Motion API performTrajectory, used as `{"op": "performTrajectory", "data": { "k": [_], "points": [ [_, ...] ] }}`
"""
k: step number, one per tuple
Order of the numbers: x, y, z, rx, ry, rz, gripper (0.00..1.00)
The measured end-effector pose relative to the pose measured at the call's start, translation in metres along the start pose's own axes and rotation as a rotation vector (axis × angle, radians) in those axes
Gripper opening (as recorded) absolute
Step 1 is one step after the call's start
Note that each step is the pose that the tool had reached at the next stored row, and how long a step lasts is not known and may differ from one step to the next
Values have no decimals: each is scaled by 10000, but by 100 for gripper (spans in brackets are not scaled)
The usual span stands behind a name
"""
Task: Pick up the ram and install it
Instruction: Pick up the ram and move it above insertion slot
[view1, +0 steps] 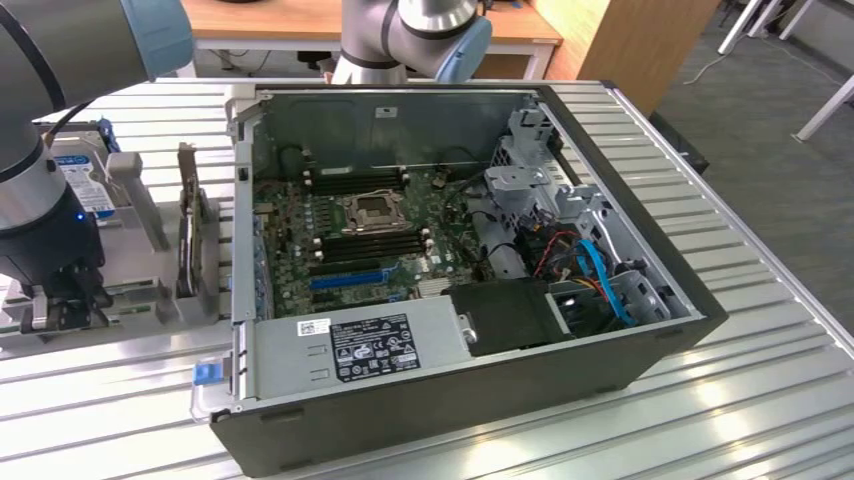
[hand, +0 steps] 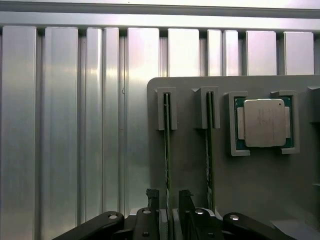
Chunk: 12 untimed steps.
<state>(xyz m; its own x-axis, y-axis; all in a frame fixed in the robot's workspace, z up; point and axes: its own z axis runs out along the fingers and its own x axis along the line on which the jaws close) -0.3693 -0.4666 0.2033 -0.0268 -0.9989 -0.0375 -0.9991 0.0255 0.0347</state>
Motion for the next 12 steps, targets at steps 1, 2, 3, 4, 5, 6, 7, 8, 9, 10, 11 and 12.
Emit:
{"op": "performTrajectory", "data": {
  "k": [1, 2, 3, 4, 5, 6, 7, 8, 9, 10, 11, 12],
  "points": [
    [0, 0, 0, 0, 0, 0, 31],
    [0, 0, 0, 0, 0, -1, 37],
    [0, 0, 0, 0, 0, 0, 37],
    [0, 0, 0, 1, -1, 0, 37],
    [0, 0, 0, 0, 0, 0, 37],
    [0, 0, 0, 0, 0, 0, 37],
    [0, 0, 0, 0, 0, 0, 37],
    [0, 0, 0, 0, 0, 0, 37],
    [0, 0, 0, 0, 0, 0, 37],
    [0, 0, 0, 0, 0, 0, 37],
    [0, 0, 0, 1, 0, 0, 36],
    [0, 0, 0, 0, 0, 0, 36]
  ]
}}
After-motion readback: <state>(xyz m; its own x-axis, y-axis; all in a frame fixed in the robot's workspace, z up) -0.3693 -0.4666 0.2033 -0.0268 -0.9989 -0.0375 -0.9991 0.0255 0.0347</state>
